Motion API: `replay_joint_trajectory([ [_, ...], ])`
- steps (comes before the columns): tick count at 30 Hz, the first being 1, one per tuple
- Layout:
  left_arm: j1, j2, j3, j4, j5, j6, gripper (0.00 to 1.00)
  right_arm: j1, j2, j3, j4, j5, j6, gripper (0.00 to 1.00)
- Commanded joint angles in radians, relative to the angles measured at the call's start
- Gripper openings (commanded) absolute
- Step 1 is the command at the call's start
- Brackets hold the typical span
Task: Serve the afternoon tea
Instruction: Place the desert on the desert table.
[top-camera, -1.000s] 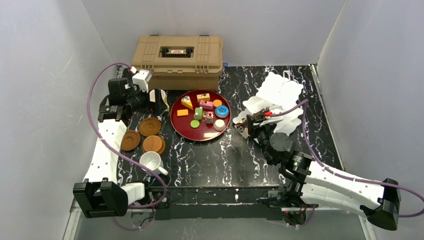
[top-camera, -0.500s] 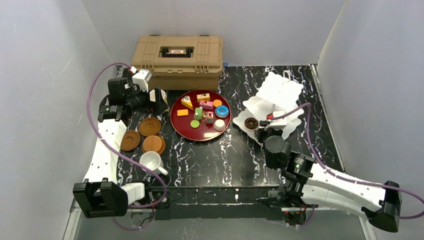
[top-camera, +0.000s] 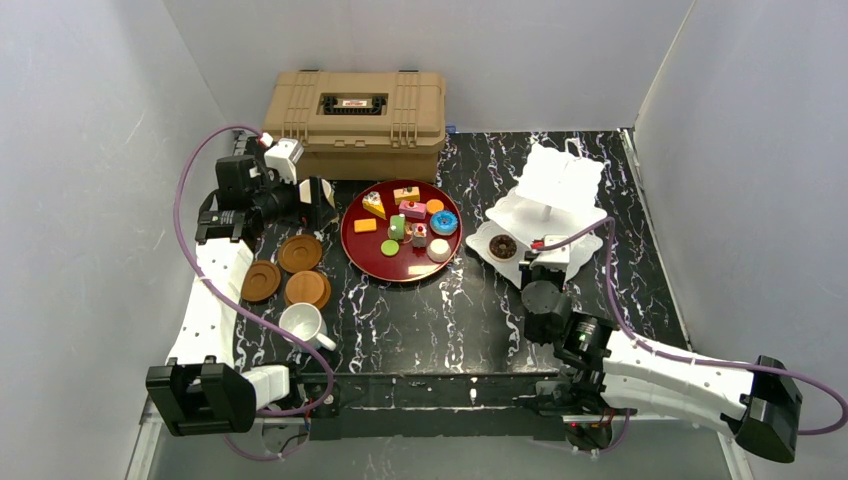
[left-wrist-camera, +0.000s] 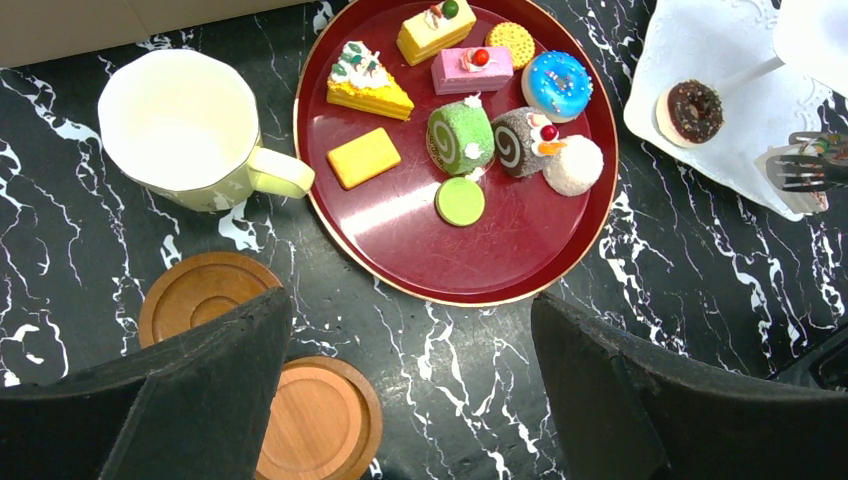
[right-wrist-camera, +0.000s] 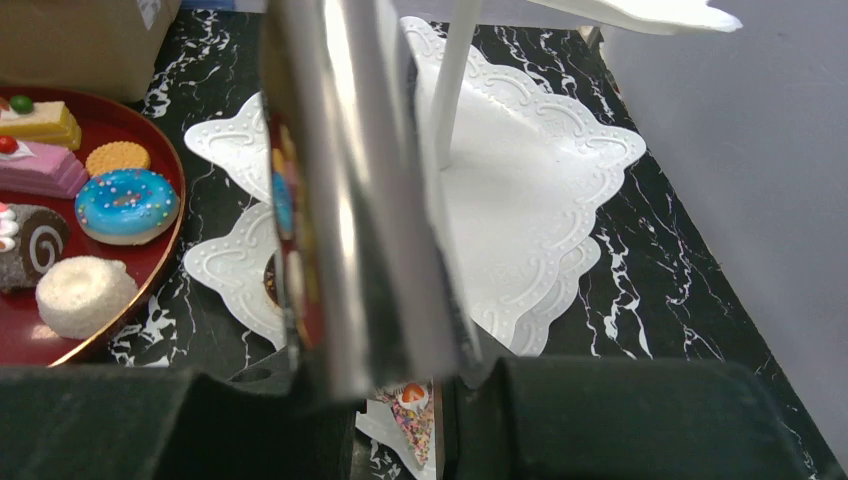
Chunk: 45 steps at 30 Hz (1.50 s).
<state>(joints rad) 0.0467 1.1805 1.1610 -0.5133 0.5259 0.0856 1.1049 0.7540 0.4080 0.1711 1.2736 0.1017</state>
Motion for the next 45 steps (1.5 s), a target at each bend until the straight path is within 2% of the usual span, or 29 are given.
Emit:
replay_joint_trajectory([
  [1,0.001,-0.029,0.032,-0.008,0.032,-0.005,0.87,-0.024,0.009,-0.018,0.163,0.075,-0.035,0.21],
  [4,0.001,-0.033,0.032,-0.008,0.036,-0.004,0.87,-0.05,0.02,-0.034,0.192,0.066,-0.032,0.25],
  [8,0.001,-0.03,0.032,-0.008,0.036,-0.004,0.87,-0.082,0.015,-0.038,0.183,0.039,0.005,0.41],
  [17,0.001,-0.029,0.026,-0.008,0.045,-0.009,0.87,-0.083,-0.009,0.027,-0.053,0.009,0.145,0.56],
  [21,0.001,-0.028,0.026,-0.008,0.049,-0.01,0.87,-0.083,-0.051,0.032,-0.085,0.025,0.144,0.63],
  [24,0.002,-0.03,0.026,-0.008,0.053,-0.015,0.87,-0.083,-0.08,0.039,-0.088,0.017,0.127,0.63],
  [29,0.001,-0.034,0.026,-0.008,0.054,-0.014,0.87,-0.082,-0.113,0.075,-0.125,-0.048,0.115,0.52],
  [38,0.001,-0.036,0.025,-0.018,0.055,-0.005,0.86,-0.08,-0.204,0.175,-0.28,-0.264,0.086,0.38],
  [40,0.001,-0.034,0.024,-0.017,0.057,-0.008,0.86,-0.08,-0.178,0.173,-0.261,-0.32,0.072,0.33],
  [43,0.001,-0.031,0.028,-0.017,0.059,-0.011,0.86,-0.08,-0.096,0.18,-0.219,-0.355,0.072,0.32],
  [45,0.001,-0.032,0.032,-0.017,0.059,-0.008,0.87,-0.081,-0.053,0.168,-0.125,-0.391,0.067,0.33],
])
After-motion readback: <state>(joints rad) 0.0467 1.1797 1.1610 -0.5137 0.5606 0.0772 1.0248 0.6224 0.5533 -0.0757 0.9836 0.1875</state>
